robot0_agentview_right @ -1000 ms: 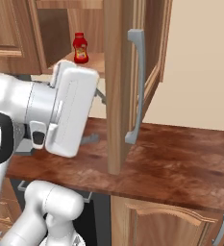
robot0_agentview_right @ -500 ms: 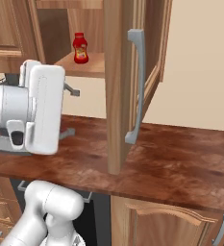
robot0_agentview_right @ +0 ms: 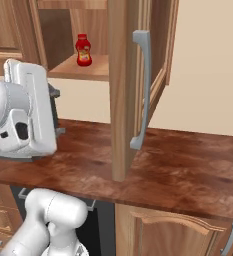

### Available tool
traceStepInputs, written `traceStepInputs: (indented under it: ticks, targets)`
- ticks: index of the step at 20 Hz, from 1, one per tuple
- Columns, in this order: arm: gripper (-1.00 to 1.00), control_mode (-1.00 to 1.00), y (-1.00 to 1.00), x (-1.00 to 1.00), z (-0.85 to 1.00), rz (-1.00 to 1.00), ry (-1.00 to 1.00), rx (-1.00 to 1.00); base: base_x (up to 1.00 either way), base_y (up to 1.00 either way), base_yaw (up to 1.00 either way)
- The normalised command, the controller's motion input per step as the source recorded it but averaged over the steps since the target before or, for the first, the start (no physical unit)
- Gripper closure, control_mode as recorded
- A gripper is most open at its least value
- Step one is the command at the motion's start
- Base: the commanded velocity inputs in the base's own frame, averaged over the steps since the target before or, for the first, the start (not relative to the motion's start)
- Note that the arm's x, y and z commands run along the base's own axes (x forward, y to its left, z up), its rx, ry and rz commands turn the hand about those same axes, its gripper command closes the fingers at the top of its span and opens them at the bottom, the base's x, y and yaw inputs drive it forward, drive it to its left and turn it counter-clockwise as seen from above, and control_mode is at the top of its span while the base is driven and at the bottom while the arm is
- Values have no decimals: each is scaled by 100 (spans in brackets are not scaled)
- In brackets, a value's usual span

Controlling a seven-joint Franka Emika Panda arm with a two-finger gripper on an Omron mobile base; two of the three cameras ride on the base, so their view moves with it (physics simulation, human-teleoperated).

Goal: Move the ketchup and shaker from the cabinet to the dining counter.

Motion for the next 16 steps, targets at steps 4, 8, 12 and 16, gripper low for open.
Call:
traceStepInputs:
  ticks: [4,8,12,16]
  targets:
    - [-100,-100,28,0,24,57,42,-2,0,0,0]
    - [-100,-100,12,6,14,50,34,-10,0,0,0]
    - [-100,-100,1,13,5,47,35,-12,0,0,0]
    - [-100,-100,0,30,3,18,5,-19,0,0,0]
